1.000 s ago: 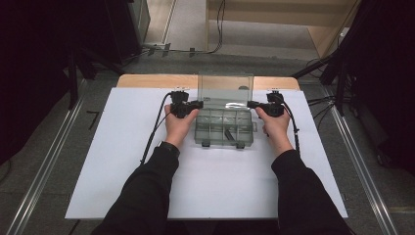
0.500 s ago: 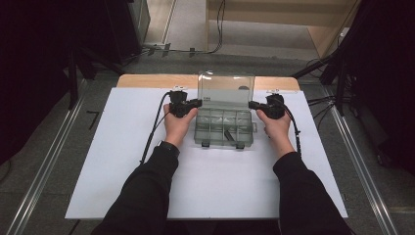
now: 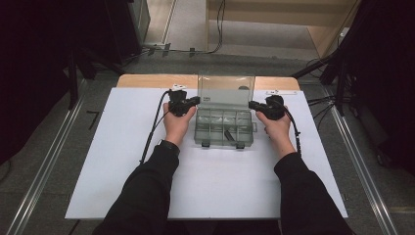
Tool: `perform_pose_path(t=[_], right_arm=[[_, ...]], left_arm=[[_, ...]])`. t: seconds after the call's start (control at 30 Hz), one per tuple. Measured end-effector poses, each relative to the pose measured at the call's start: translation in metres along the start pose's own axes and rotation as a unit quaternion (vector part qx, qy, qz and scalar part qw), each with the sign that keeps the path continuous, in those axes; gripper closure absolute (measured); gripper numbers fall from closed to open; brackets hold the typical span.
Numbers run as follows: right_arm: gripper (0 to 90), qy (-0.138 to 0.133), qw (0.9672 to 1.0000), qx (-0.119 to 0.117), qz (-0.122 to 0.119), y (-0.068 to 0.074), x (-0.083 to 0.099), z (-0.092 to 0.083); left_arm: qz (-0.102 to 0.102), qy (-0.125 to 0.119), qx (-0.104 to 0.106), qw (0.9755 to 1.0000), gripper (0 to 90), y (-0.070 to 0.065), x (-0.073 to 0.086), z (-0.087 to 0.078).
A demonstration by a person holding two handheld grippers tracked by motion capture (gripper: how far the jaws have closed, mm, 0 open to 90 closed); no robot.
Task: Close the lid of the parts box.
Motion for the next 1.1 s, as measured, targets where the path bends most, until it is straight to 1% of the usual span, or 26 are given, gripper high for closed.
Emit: perform_pose_path(t=[0.03,0.07,0.1,0.13,0.17,0.27,0.33,0.4,0.43,0.57,0.67,0.7,0.73,0.83,0.87,0.93,1.0,1.07,1.1], right_arm=[[81.2,0.004,1.0,0.002,0.001,0.0,0.0,0.0],[80.7,0.01,0.9999,0.008,-0.008,0.001,-0.001,0.0],[79.6,0.016,0.9996,0.016,-0.02,0.002,-0.003,0.0],[75.5,0.024,0.9991,0.023,-0.025,0.003,-0.005,0.0],[72.6,0.019,0.9992,0.025,-0.025,0.003,-0.008,-0.001],[68.8,-0.005,0.9999,0.013,0.004,0.005,-0.024,-0.006],[68.8,-0.013,0.9997,0.018,0.005,0.005,-0.034,-0.01],[69.8,-0.014,0.9995,0.028,0.007,0.004,-0.042,-0.012],[70.4,-0.014,0.9994,0.029,0.012,0.003,-0.045,-0.012],[74.3,-0.007,0.9989,0.028,0.037,0.002,-0.047,-0.01],[77.2,-0.001,0.9989,0.027,0.038,0.001,-0.044,-0.006],[78.1,0.001,0.999,0.023,0.039,0.002,-0.043,-0.005],[79.2,0.001,0.9989,0.025,0.04,0.002,-0.043,-0.004],[82.5,0.004,0.999,0.038,0.025,0.003,-0.043,-0.006],[82.6,0.006,0.9989,0.039,0.025,0.004,-0.043,-0.007],[82.8,0.005,0.9991,0.039,0.014,0.006,-0.044,-0.008],[82.8,0.001,0.9992,0.039,0.003,0.007,-0.044,-0.009],[82.8,-0.007,0.9993,0.038,-0.001,0.009,-0.043,-0.01],[82.8,-0.013,0.9992,0.037,-0.006,0.009,-0.042,-0.01]], left_arm=[[0.003,0.002,-0.003,1.0,85.1,0.0,0.001,0.0],[-0.006,0.001,-0.002,1.0,85.3,0.0,0.001,-0.001],[-0.007,0.0,-0.003,1.0,85.4,0.001,0.002,-0.001],[-0.003,-0.002,-0.006,1.0,85.4,0.0,0.002,-0.001],[0.0,-0.006,-0.007,1.0,85.5,0.0,0.002,-0.001],[0.007,-0.011,-0.005,0.9999,85.5,-0.001,0.002,-0.002],[0.011,-0.017,-0.005,0.9998,85.5,-0.001,0.002,-0.003],[0.012,-0.018,-0.005,0.9998,85.5,-0.001,0.003,-0.003],[0.012,-0.018,-0.005,0.9997,85.6,-0.001,0.003,-0.003],[0.015,-0.019,-0.003,0.9997,85.7,-0.001,0.003,-0.004],[0.016,-0.019,-0.004,0.9997,85.7,-0.001,0.003,-0.004],[0.015,-0.019,-0.004,0.9997,85.7,-0.001,0.003,-0.004],[0.015,-0.019,-0.004,0.9997,85.7,-0.001,0.003,-0.004],[0.01,-0.019,-0.001,0.9998,85.6,0.0,0.004,-0.004],[0.005,-0.019,0.0,0.9998,85.5,0.0,0.004,-0.003],[-0.006,-0.014,0.007,0.9999,85.0,0.002,0.004,-0.004],[-0.016,-0.01,0.016,0.9997,83.8,0.002,0.004,-0.006],[-0.018,-0.003,0.024,0.9995,82.5,0.003,0.004,-0.009],[-0.022,-0.004,0.031,0.9993,81.1,0.003,0.004,-0.01]])
Point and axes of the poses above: each handheld gripper's, and its own axes: z roughly forward along the jaws, x roughly out of its underside, y roughly to its left, the point moved 8 cm from there along z, roughly forward along the jaws, and after that the axes turned 2 degrees about -y, right-handed, at the moved point
